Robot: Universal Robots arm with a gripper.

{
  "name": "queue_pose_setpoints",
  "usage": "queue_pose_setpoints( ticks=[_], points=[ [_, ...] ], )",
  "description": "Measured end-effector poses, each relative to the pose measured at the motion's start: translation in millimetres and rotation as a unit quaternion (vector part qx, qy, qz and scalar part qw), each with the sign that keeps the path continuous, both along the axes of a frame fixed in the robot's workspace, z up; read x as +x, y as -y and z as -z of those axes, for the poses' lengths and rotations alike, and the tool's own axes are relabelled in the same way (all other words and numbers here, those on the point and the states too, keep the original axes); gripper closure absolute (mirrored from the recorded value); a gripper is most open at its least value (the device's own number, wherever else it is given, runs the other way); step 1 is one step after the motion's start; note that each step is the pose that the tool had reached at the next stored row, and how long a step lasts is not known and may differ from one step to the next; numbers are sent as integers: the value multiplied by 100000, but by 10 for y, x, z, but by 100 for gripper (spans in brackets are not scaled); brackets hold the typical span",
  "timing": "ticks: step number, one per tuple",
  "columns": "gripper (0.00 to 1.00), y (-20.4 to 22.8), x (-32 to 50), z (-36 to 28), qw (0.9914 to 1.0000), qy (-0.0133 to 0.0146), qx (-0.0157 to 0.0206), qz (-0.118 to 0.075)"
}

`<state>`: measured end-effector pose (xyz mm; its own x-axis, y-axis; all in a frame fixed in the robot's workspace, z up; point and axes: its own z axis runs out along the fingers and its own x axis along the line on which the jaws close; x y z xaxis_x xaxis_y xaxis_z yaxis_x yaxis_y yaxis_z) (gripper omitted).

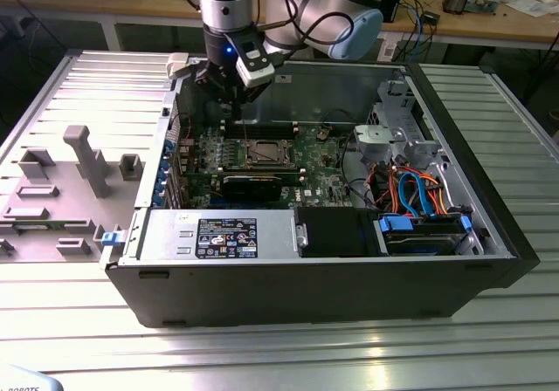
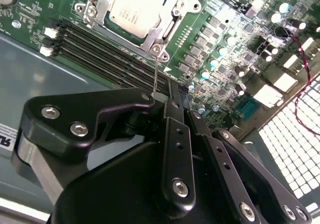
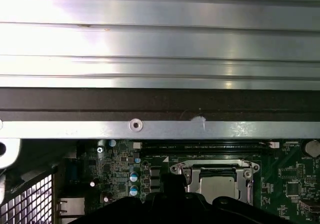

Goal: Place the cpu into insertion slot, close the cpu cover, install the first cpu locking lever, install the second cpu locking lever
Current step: 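Install the first cpu locking lever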

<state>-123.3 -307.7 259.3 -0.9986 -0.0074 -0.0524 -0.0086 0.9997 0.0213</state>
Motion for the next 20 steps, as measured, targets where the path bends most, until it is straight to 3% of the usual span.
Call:
queue_pose_setpoints(
  ticks=[12, 20],
  points=[
    [89, -1, 23, 1, 100000, 3, -3, -1],
    [89, 0, 177, 3, 100000, 3, -1, 7]
  ],
)
